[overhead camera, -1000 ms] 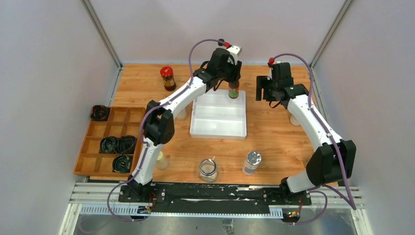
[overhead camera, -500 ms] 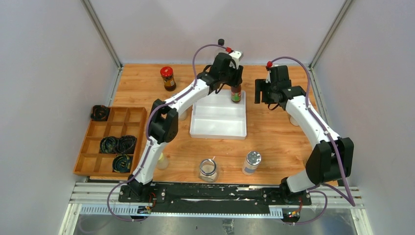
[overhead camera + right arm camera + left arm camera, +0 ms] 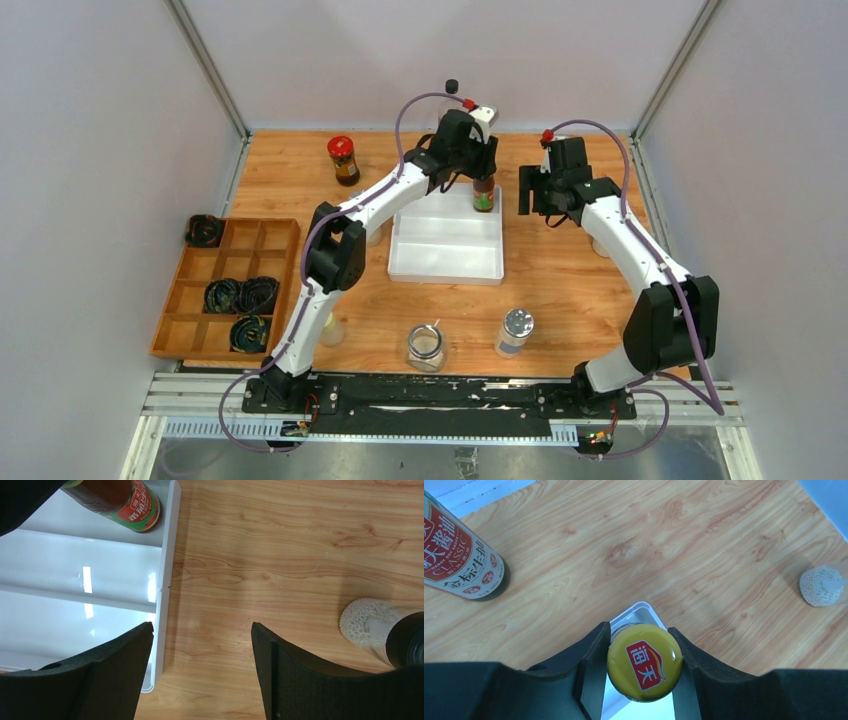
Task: Organize the condiment bottles
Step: Place the bottle in the storage box.
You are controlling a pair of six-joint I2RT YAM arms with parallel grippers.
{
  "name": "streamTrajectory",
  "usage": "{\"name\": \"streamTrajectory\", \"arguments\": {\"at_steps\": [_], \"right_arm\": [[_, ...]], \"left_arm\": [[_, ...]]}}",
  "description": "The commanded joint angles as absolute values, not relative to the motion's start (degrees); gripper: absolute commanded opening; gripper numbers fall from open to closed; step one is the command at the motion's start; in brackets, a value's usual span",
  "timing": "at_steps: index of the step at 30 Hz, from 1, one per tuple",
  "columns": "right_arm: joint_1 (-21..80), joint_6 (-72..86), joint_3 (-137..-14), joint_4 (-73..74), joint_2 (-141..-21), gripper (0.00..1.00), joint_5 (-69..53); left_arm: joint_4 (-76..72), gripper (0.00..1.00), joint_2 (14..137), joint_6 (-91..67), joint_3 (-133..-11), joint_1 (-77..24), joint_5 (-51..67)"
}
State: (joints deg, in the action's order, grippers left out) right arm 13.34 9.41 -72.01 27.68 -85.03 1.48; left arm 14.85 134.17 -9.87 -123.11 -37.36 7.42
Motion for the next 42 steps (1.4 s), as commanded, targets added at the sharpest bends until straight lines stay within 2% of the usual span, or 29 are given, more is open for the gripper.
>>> {"name": "streamTrajectory", "arguments": {"at_steps": [1,3,7,16,19,20,29,42], "right_arm": [[12.48,9.66,-70.76,27.26,-85.58,0.77,0.89],[12.47,9.74,-70.59,27.18,-85.77,0.77,-0.01],[12.48,9.88,-70.26,26.99,-86.16,0.77,-1.38],[12.48,9.98,-69.87,26.81,-86.48,0.77,-2.25],[12.48,10.18,-69.87,26.89,-86.48,0.77,-2.49],[12.48,10.26,-69.81,26.88,-86.44,0.77,-2.62],[12.5,11.28,-69.48,27.33,-84.84,0.78,-2.99],[12.95,12.78,-72.06,33.64,-77.02,0.79,-4.44]], "left_arm": [[10.45,0.41,133.82,-9.98,-125.91,-37.89,9.23],[10.31,0.51,133.48,-9.77,-125.5,-38.01,9.4],[10.15,0.63,133.24,-9.55,-125.07,-38.14,9.43],[10.8,0.73,132.09,-9.14,-124.81,-38.36,9.49],[11.52,0.97,130.4,-8.85,-125.19,-38.49,9.36],[11.79,1.0,129.76,-8.61,-125.28,-38.58,9.29],[17.83,1.0,119.54,-6.51,-125.21,-38.85,6.42],[21.41,1.0,85.14,-5.1,-97.23,-38.85,-9.4]]}}
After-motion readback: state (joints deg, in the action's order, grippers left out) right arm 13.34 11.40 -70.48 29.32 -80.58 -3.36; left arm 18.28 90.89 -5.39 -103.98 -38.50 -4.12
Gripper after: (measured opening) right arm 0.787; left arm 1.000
